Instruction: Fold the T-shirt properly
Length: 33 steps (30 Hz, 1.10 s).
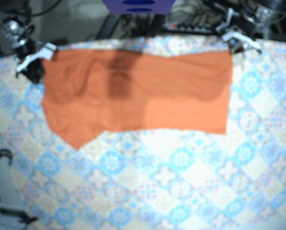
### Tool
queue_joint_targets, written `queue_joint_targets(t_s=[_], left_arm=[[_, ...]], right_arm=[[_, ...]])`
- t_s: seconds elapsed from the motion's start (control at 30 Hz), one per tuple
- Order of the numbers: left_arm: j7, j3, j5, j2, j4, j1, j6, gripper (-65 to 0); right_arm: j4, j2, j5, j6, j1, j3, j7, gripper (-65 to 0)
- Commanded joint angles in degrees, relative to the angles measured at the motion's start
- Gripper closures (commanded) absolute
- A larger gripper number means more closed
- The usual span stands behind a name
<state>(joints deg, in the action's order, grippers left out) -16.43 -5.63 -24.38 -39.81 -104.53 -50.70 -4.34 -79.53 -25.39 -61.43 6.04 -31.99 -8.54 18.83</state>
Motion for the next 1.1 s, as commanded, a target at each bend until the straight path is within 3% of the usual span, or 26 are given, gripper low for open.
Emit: queue_joint_targets(t_s=[0.0, 0.37, 0.57, 1.07], left_arm=[[0.1, 0.2, -0.1, -0.7, 0.4, 0.2, 0.9, -32.8], [0.5, 0.0, -0.1, -0.5, 4.6, 5.4, 0.8, -32.7], [0.1, -4.5, -0.3, -0.7, 6.1, 9.3, 0.7, -32.7], [0.5, -6.6, -0.3, -0.7, 6.5, 6.5, 0.8, -32.7]], right_arm=[[-1.0, -0.9, 0.4, 1.0, -0.1, -0.3, 0.3, -16.4], [-3.0, -0.2, 0.3, 1.0, -0.8, -0.5, 0.2, -16.4], [-3.3, 0.6, 0.3, 1.0, -0.9, -0.5, -0.1, -16.4], [-3.4, 1.1, 0.3, 1.0, -1.0, -0.6, -0.1, -16.4]])
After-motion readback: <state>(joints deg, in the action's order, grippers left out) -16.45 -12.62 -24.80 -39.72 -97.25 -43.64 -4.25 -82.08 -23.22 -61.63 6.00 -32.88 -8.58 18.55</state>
